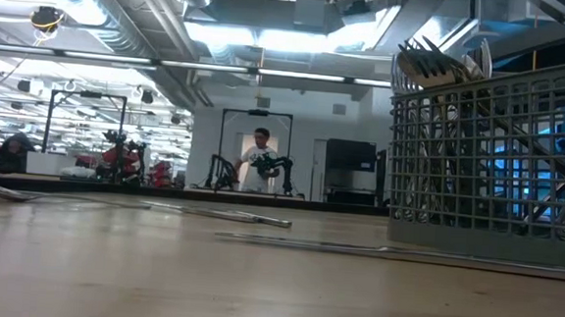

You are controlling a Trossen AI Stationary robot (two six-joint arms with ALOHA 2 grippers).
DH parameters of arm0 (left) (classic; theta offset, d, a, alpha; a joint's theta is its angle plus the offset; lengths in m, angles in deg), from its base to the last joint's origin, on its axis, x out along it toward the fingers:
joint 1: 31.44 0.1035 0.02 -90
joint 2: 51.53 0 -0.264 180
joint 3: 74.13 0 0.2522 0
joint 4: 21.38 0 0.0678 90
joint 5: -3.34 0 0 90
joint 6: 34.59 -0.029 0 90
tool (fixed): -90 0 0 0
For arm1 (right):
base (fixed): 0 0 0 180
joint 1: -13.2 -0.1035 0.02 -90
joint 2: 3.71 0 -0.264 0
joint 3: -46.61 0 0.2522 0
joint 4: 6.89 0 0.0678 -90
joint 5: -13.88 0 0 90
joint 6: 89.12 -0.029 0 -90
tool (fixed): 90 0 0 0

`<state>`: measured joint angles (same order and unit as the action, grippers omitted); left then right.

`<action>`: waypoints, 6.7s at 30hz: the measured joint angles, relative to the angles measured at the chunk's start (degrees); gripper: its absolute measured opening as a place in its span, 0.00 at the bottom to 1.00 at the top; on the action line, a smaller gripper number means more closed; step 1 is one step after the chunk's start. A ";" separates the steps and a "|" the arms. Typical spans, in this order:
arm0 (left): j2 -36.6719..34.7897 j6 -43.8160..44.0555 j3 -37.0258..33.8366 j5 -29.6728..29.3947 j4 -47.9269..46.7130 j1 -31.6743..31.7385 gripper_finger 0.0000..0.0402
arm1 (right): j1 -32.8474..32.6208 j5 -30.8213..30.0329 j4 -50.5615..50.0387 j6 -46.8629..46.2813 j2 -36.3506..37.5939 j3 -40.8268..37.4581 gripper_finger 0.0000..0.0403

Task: Sort silverware
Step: Put the silver spoon into the gray silverware basket

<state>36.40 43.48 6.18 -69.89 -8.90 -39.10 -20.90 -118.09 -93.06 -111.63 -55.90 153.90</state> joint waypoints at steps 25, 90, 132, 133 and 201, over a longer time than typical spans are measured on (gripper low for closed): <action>19.94 55.44 8.50 -0.74 7.53 0.96 0.00 | -0.01 6.71 22.72 -1.70 9.45 -36.23 0.17; -8.04 -42.27 5.10 -9.09 -100.41 14.14 0.28 | 13.04 20.92 53.11 1.81 -4.45 -38.05 0.17; -9.15 -50.48 -33.51 -23.16 -65.61 11.11 0.26 | 16.88 27.47 52.36 1.82 -5.72 -38.05 0.17; -9.15 -50.48 -33.54 -23.16 -65.55 11.04 0.24 | 16.87 27.47 52.36 1.82 -5.72 -38.05 0.17; 34.21 64.66 25.92 14.32 -1.70 3.06 0.05 | 16.87 22.67 36.28 12.33 3.39 -38.07 0.17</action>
<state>70.62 108.14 32.10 -55.57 -10.59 -36.04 -4.04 -95.42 -56.79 -99.29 -52.51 115.83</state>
